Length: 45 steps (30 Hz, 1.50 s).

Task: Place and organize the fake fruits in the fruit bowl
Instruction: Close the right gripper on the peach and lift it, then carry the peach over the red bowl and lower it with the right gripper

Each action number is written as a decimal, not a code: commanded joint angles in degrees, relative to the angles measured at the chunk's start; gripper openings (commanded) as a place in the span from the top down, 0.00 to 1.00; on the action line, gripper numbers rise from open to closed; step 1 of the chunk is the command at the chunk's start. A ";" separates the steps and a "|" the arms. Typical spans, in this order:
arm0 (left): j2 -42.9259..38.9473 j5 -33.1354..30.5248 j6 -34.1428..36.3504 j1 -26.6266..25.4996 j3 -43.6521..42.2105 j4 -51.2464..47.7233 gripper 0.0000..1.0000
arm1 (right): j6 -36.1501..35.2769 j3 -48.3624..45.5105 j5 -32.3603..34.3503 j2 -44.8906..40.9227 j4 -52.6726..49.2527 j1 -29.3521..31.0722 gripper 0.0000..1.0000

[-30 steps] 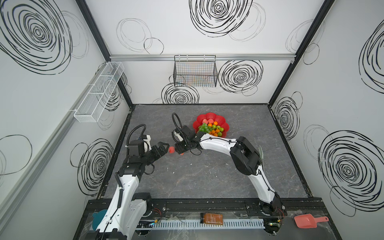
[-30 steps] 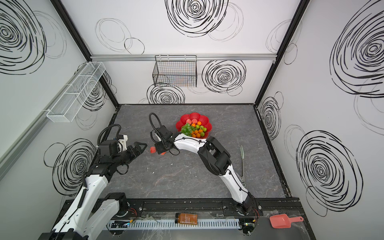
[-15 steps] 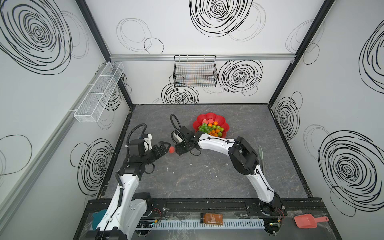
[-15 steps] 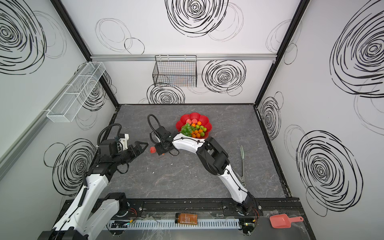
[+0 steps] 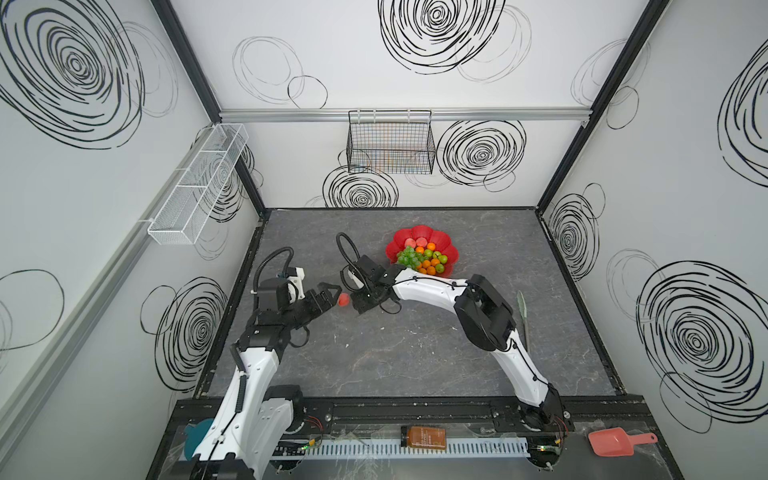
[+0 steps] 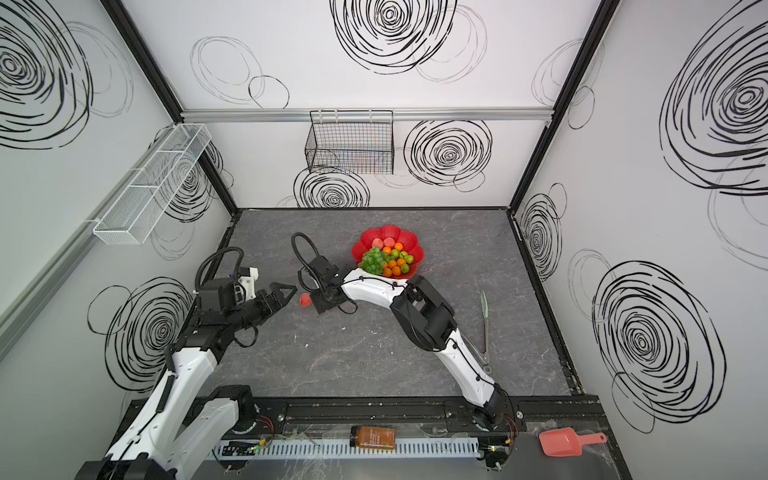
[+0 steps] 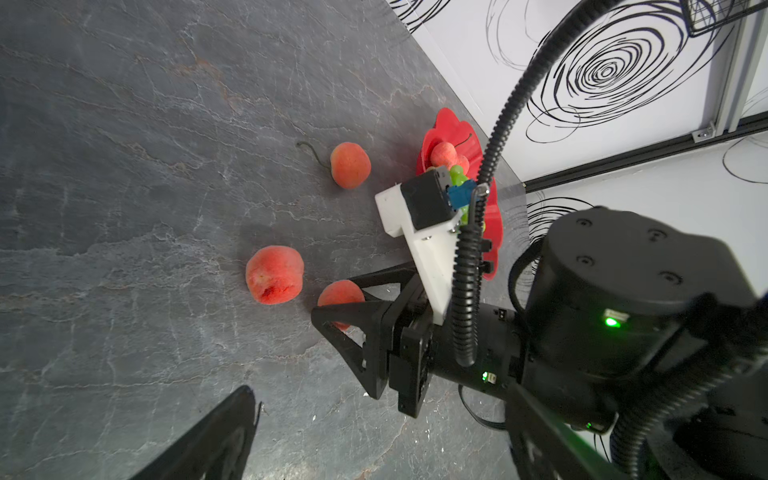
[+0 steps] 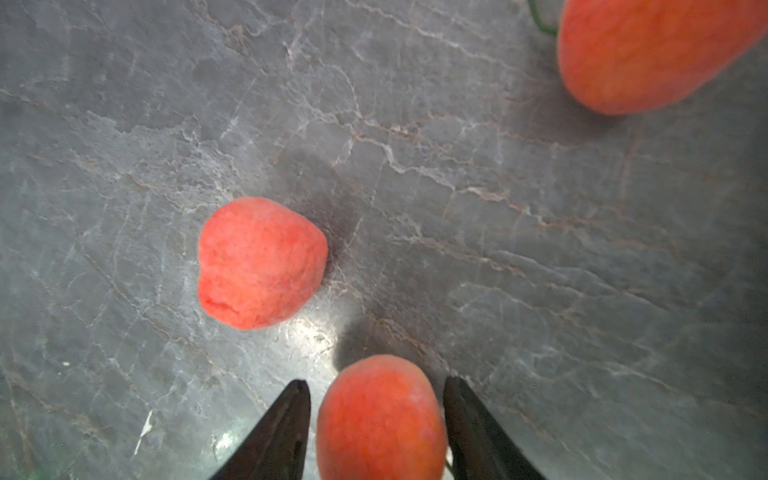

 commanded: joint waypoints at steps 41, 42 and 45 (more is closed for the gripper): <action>5.32 -6.01 -0.58 -21.49 3.24 12.14 0.04 | 3.72 -25.37 -5.48 -25.40 14.13 -7.19 0.55; 6.15 -6.46 -0.90 -22.69 3.53 12.92 0.04 | 3.72 -26.34 -5.44 -26.55 14.23 -7.91 0.56; 9.47 -7.74 -1.89 -26.85 4.64 15.81 0.04 | 3.65 -28.90 -5.31 -30.00 14.17 -10.99 0.56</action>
